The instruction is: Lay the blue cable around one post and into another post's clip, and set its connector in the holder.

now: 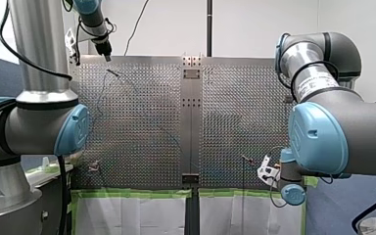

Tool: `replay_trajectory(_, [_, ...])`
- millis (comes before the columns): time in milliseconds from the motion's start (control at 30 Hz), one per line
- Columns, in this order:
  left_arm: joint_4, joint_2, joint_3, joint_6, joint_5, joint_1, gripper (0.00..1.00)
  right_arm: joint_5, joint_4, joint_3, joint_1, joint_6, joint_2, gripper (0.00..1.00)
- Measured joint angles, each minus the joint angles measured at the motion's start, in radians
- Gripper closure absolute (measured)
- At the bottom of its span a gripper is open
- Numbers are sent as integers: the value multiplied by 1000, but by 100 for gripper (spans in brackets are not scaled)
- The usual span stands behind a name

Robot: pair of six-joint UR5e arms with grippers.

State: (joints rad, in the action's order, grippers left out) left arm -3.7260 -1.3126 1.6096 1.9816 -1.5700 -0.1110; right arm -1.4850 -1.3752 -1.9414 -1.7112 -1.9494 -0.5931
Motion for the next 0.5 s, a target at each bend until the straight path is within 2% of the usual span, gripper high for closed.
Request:
replay_trajectory(333, [28,-1,-1,9,-2,-3,0,0,2,0,-2,0,0,100])
replay_trajectory(500, [16,0,-1,11,-25,-4,0,0,0,0,-5,-1,0,100])
